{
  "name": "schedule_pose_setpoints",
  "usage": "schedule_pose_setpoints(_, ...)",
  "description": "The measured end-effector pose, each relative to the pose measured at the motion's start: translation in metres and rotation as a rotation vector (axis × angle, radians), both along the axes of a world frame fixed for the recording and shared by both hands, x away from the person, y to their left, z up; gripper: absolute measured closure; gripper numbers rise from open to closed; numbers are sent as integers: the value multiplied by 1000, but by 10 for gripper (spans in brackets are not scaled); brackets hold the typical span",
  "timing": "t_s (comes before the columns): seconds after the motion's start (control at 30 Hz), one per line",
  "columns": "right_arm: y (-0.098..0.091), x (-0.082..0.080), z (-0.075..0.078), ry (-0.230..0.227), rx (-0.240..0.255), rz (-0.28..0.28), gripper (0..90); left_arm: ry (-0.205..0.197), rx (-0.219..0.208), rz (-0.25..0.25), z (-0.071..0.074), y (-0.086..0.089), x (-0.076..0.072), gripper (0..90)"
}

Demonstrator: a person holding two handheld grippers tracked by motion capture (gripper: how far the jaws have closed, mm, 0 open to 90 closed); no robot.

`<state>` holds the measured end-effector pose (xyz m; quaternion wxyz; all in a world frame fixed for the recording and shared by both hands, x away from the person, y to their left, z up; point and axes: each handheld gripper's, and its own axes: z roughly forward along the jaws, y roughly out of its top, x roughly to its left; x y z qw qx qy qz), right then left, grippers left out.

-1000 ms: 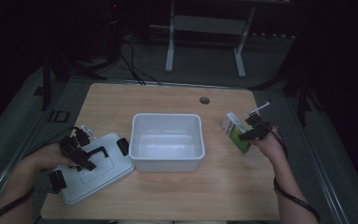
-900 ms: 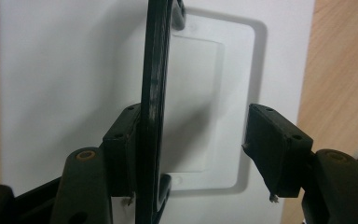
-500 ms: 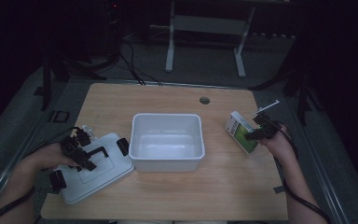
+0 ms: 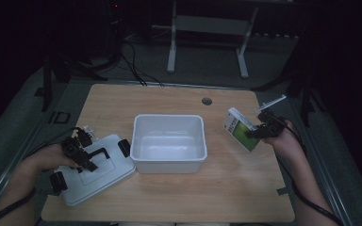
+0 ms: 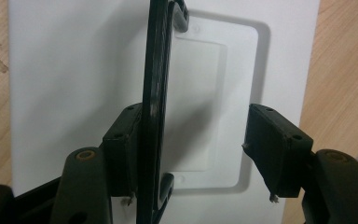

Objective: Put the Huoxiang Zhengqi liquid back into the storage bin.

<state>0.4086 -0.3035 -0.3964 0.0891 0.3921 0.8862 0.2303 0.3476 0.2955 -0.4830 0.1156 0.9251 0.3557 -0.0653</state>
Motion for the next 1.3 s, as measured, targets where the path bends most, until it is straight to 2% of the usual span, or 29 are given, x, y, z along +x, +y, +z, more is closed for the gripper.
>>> schedule_pose_setpoints(0.17, 12, -5, 18, -32, -13, 39, 635, -2, -1, 4, 0, 0, -1, 399)
schedule_pose_setpoints(0.53, 37, -13, 51, -84, 21, 129, 635, -3, 14, 1, 0, 0, -1, 399)
schedule_pose_setpoints(1.1, 82, -26, 74, -107, 63, 294, 635, 9, 21, 15, 0, 3, -2, 399)
schedule_pose_setpoints(1.3, 98, -30, 77, -100, 102, 372, 635, 7, 25, 8, 1, 0, -2, 399)
